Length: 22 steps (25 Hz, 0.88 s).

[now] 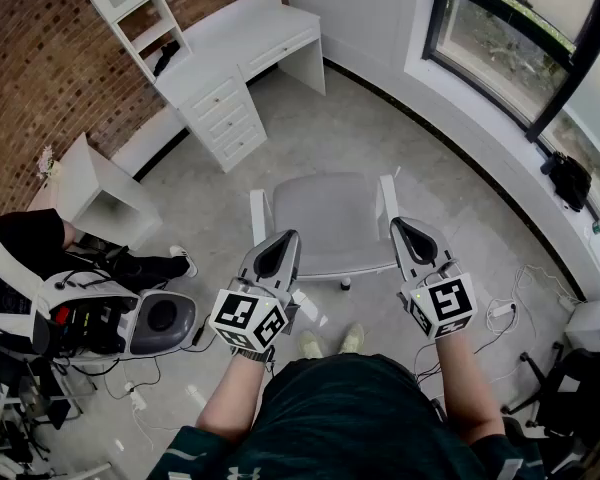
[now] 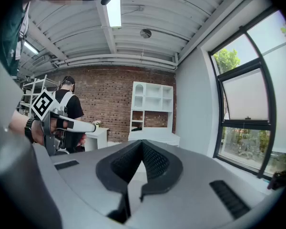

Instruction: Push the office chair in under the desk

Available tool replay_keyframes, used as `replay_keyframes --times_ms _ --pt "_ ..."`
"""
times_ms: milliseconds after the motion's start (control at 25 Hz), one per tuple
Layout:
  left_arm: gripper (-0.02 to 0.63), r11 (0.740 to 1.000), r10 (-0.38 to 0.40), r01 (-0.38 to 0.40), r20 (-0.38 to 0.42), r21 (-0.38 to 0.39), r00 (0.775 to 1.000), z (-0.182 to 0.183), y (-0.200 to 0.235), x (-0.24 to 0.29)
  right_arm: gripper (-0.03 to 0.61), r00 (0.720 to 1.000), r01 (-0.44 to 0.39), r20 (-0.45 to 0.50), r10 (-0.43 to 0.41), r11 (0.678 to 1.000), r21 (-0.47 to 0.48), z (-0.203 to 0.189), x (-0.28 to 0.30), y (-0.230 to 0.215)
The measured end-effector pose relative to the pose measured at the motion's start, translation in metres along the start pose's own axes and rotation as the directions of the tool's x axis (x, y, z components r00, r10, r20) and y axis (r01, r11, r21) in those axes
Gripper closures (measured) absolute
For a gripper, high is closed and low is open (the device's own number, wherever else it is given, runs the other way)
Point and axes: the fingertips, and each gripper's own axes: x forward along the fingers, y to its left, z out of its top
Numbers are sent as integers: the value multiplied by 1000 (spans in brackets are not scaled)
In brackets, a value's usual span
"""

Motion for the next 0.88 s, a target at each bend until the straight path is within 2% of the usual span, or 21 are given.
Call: replay_keyframes --times_ms 880 --pt "607 1000 22 -22 -14 -3 1000 -15 -6 -9 574 1000 -23 -2 23 1000 1 -11 -9 10"
